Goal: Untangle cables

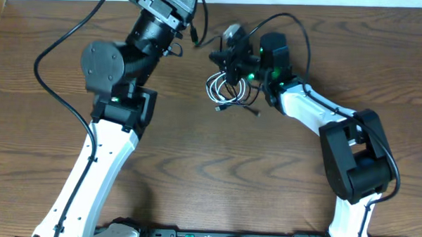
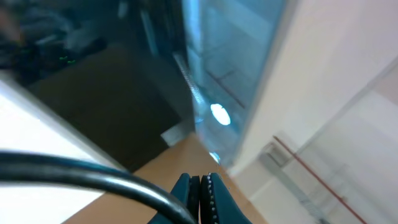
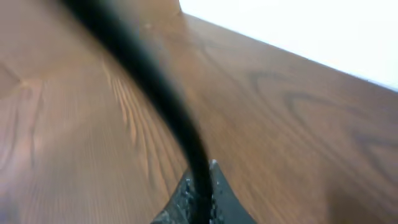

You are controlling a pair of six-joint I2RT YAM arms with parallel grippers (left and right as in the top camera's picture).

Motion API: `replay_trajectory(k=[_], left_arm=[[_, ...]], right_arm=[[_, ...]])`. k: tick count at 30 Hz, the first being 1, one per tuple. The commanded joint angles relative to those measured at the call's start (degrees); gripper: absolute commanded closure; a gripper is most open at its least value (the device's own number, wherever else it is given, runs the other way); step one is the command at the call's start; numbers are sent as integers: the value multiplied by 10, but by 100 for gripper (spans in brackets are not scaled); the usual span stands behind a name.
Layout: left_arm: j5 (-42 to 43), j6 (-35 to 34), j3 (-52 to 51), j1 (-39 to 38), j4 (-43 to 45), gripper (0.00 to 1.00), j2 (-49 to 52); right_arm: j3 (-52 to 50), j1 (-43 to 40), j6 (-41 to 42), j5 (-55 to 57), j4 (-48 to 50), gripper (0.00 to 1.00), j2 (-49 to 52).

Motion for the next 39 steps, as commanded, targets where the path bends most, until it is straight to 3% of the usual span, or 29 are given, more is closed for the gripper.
replay_trajectory(k=[1, 8, 15, 18, 21, 24, 31, 36, 39], left_arm=[[29, 16, 11, 16, -50, 92, -5], [30, 78, 11, 20, -129, 92, -5], [30, 114, 11, 20, -163, 92, -5], [29, 135, 11, 20, -193, 92, -4], [28, 179, 11, 20, -233, 93, -3], [28, 219, 11, 20, -297, 92, -3], [24, 261, 10, 20, -367, 92, -3], [24, 292, 10, 20, -386, 92, -3], [24, 304, 10, 20, -390, 92, -3]], right_arm=[[6, -26, 64, 1, 14, 99, -70], [6, -71, 91, 1, 9, 99, -176], [6, -122, 180, 20, -8, 99, -228], [6, -130, 177, 103, -84, 99, -239], [6, -109, 102, 237, -211, 99, -236], [6, -86, 77, 371, -276, 99, -227], [6, -41, 15, 400, -115, 97, -163], [6, -19, 15, 402, -17, 98, -90], [6, -3, 3, 462, 47, 98, -40]])
